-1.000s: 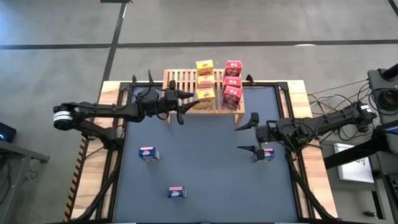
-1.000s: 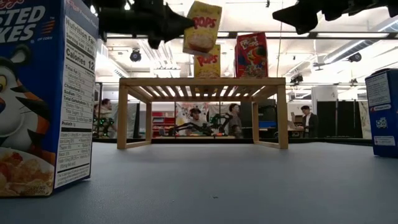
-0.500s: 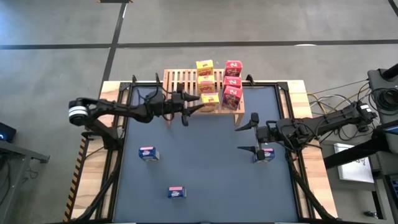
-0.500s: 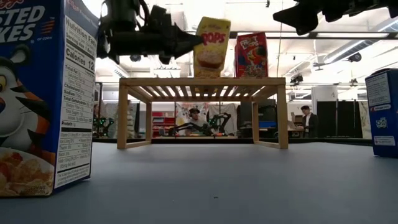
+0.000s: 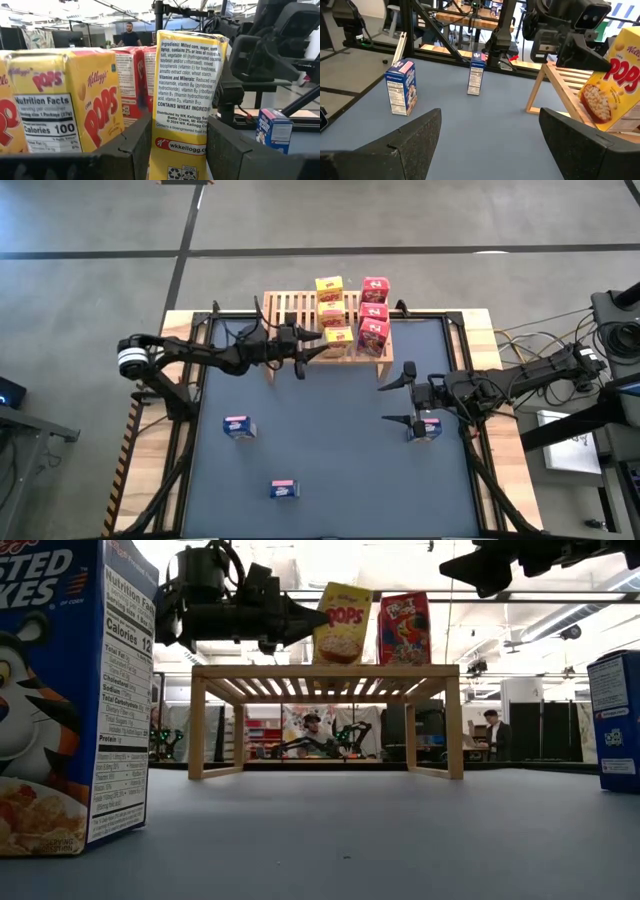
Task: Stack cereal on shelf
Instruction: Put the yellow cereal box on the shelf aligned with the other yellow cereal boxes, then put the top right blue cereal box on the shelf
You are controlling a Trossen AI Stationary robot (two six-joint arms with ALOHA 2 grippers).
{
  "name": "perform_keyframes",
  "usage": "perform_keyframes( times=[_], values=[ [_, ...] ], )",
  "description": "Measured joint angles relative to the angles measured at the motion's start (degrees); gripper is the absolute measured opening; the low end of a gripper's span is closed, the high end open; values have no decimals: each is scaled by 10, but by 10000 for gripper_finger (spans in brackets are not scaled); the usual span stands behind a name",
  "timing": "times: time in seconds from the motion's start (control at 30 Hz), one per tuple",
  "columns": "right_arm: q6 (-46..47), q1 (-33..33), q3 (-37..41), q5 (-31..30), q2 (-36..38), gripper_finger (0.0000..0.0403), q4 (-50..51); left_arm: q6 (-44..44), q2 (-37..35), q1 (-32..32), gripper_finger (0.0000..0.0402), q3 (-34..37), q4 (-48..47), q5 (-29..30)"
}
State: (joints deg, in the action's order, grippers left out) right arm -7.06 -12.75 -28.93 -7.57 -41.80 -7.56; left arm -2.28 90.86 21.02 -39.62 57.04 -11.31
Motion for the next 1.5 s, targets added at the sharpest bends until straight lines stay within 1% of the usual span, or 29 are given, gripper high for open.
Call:
perform_keyframes(
  times=[0.17,0.43,0.53,0.63,0.8,1.0,1.1,1.17,1.3,1.4,1.43,1.5],
  values=[
    [3,0,1,0,0,325,1,0,16,3,139,0,19,0],
    [5,0,1,0,0,325,0,4,20,11,142,0,17,0],
    [5,0,1,0,0,325,3,4,19,12,159,0,8,2],
    [6,0,1,0,0,325,5,10,17,14,185,0,-5,3],
    [6,0,1,0,0,325,6,17,0,14,221,0,-56,3],
    [6,0,1,0,0,325,8,18,-31,14,238,0,-121,3],
    [7,0,1,0,0,325,9,14,-67,14,240,0,-184,5],
    [12,0,1,0,0,325,9,9,-108,14,240,0,-250,24],
    [12,0,1,0,0,325,12,3,-223,14,240,0,-413,35],
    [12,0,1,0,0,325,12,33,-308,5,240,0,-513,39],
    [12,0,1,0,-2,325,12,45,-327,-2,240,3,-519,40],
    [5,0,1,-1,-6,325,13,60,-355,-30,240,26,-492,45]
  ],
)
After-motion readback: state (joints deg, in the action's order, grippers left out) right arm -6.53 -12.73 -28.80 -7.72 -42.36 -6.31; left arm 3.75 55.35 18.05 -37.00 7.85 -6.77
